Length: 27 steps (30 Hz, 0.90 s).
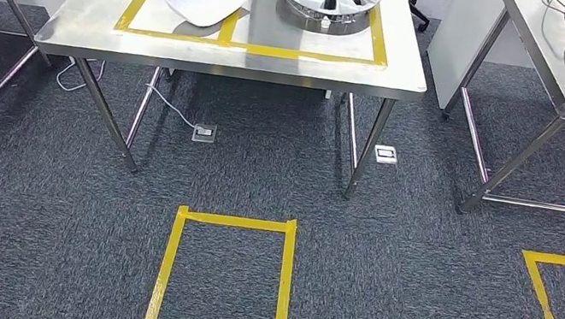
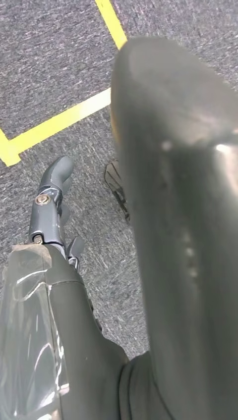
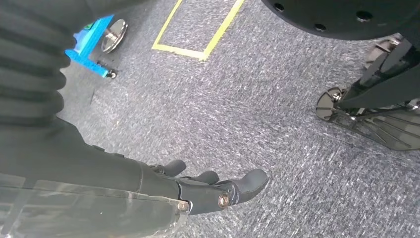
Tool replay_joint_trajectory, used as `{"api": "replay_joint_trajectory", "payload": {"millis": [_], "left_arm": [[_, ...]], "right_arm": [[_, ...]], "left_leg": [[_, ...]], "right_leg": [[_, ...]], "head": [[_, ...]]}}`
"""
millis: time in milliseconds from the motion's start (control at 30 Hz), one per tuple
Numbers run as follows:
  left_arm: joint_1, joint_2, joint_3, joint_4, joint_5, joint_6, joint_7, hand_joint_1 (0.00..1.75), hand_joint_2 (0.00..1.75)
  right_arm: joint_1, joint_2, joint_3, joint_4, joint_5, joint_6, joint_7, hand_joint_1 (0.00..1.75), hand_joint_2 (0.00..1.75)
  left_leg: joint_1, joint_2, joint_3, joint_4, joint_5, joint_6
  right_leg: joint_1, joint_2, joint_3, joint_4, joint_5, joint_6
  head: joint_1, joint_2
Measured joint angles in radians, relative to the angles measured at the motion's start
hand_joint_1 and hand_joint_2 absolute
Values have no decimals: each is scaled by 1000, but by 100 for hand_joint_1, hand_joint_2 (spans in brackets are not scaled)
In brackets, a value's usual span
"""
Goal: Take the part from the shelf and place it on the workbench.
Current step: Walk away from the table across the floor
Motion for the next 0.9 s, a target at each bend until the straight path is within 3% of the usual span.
{"api": "replay_joint_trajectory", "payload": {"millis": [67,100,133,167,200,267,333,400,467,533,600,633,667,733,800,900], "left_arm": [[1,2,0,0,0,-2,-5,0,0],[1,2,1,0,0,-2,-7,0,0],[2,2,1,0,0,-1,-7,0,0],[2,2,1,0,0,-1,-7,0,0],[2,3,1,0,0,0,-8,0,0],[1,3,1,-2,0,0,-9,0,0],[0,3,2,-4,0,-1,-10,0,0],[1,4,2,-5,0,-2,-10,0,0],[1,4,2,-7,0,-7,-13,0,0],[1,4,2,-10,0,-11,-15,0,0],[1,3,2,-12,-1,-13,-16,0,0],[1,3,2,-12,-1,-14,-16,0,0],[1,2,2,-12,-2,-14,-16,0,0],[1,1,2,-13,-2,-15,-17,0,0],[0,0,2,-13,-2,-16,-19,0,0],[0,-2,2,-13,-2,-19,-24,0,0]], "right_arm": [[0,2,0,0,-1,0,4,0,175],[1,3,0,0,-2,0,7,0,131],[1,5,0,0,-4,0,10,0,87],[1,7,0,0,-6,0,12,0,44],[0,8,0,0,-8,0,14,0,0],[-1,11,0,0,-10,0,15,0,0],[-3,14,0,0,-12,0,15,0,87],[-4,16,0,0,-13,-1,15,0,175],[-5,17,0,-1,-12,-4,15,0,175],[-5,16,0,-1,-10,-8,16,0,175],[-3,16,0,-1,-9,-7,18,0,87],[-2,15,0,-2,-9,-5,19,0,44],[0,15,0,-2,-10,-3,19,0,0],[0,15,-1,-2,-13,1,18,0,0],[-1,14,-1,-2,-16,1,16,0,0],[0,14,-1,-2,-18,0,11,0,0]], "left_leg": [[4,0,-51,137,-76,-10],[6,0,-69,189,-96,-13],[8,0,-70,205,-97,-14],[10,0,-50,180,-79,-15],[11,0,-13,119,-47,-14],[11,-1,65,-22,1,-7],[6,-3,92,-82,10,2],[3,-3,87,-87,14,16],[5,-2,84,-99,24,34],[4,0,80,-106,33,46],[-1,0,72,-105,37,52],[-3,0,69,-104,38,53],[-4,0,67,-102,39,53],[-6,-1,65,-96,39,51],[-11,-1,61,-84,36,43],[-11,-1,56,-79,37,27]], "right_leg": [[1,-1,-6,1,3,-2],[1,-1,-8,2,5,-2],[1,-1,-10,3,6,-1],[0,-1,-10,4,6,0],[0,0,-7,4,6,1],[2,1,-3,5,8,5],[6,1,-8,6,12,16],[6,1,-14,4,15,29],[5,1,-31,31,-2,33],[5,1,-85,142,-58,24],[5,1,-149,282,-113,18],[6,1,-163,315,-120,21],[6,1,-154,304,-111,27],[6,1,-82,172,-59,39],[9,1,-18,44,-19,36],[14,2,-9,12,-8,17]], "head": [[-1,0],[-1,0],[-1,0],[-1,0],[-1,0],[-1,0],[-1,0],[0,0],[1,0],[2,0],[2,0],[2,0],[2,0],[2,0],[1,0],[-1,0]]}}
